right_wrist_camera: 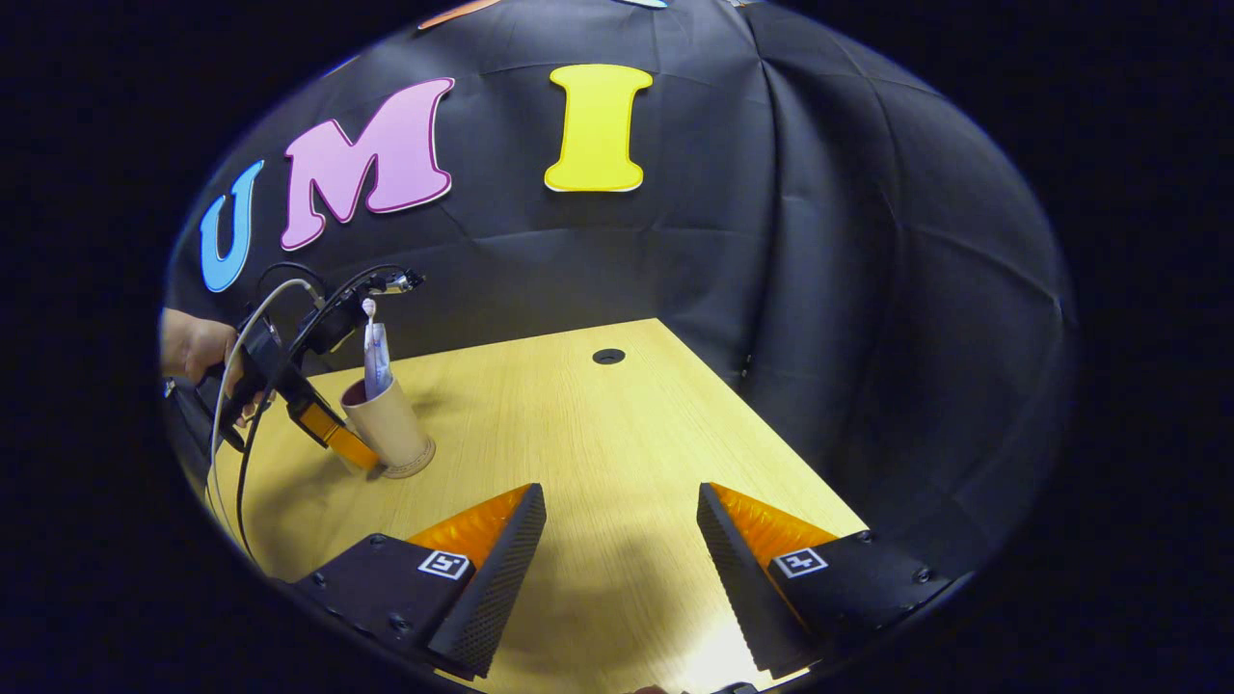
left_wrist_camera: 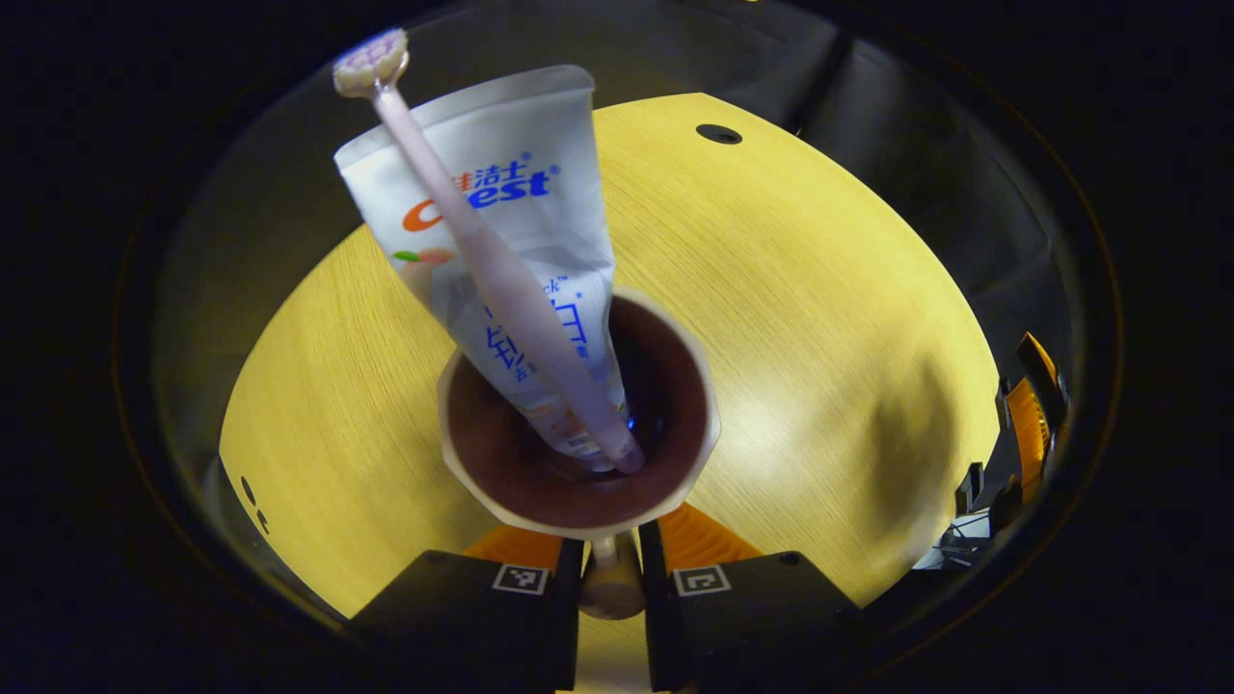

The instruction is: Put the toothbrush and toothpaste on the desktop into the cup, then pick up the cup and place it on the coaster on the desktop.

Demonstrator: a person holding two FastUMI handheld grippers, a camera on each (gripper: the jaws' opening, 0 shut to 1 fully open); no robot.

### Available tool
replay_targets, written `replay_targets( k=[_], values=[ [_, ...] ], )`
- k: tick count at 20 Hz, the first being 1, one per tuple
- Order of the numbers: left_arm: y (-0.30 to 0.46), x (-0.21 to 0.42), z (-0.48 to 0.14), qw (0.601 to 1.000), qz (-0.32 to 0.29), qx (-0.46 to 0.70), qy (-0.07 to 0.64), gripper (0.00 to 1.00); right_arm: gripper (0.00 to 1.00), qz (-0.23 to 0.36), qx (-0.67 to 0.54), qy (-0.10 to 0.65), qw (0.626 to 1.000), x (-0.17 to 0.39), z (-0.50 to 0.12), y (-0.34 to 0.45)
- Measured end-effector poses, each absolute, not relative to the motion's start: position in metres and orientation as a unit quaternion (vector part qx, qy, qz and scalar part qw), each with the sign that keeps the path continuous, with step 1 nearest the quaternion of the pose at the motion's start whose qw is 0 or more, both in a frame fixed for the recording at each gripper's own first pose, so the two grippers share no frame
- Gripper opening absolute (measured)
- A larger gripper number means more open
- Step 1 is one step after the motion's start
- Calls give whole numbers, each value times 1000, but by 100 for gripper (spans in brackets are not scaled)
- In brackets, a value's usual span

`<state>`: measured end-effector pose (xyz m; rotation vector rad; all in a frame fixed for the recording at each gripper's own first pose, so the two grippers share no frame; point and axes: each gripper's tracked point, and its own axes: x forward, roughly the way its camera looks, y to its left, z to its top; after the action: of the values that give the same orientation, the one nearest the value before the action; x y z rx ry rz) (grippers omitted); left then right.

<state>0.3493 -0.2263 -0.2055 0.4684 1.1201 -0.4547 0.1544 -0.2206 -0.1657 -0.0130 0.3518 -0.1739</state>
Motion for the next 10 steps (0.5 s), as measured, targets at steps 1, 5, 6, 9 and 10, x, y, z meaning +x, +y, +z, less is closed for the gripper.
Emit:
replay_targets(
  k=[1, 5, 6, 9, 10],
  values=[
    [-230, 347, -205, 799, -216, 210, 520, 34, 97, -85, -7, 174, 981, 154, -165, -218],
    [-233, 339, -187, 822, -212, 179, 497, 100, 97, -75, -13, 172, 982, 148, -158, -206],
    [-232, 336, -179, 831, -210, 166, 489, 96, 97, -74, -12, 169, 983, 147, -153, -203],
    [-228, 323, -147, 858, -193, 138, 456, 98, 97, -69, -10, 155, 985, 140, -130, -187],
    [-221, 316, -134, 868, -187, 132, 441, 98, 97, -64, -14, 149, 987, 138, -120, -180]
  ],
)
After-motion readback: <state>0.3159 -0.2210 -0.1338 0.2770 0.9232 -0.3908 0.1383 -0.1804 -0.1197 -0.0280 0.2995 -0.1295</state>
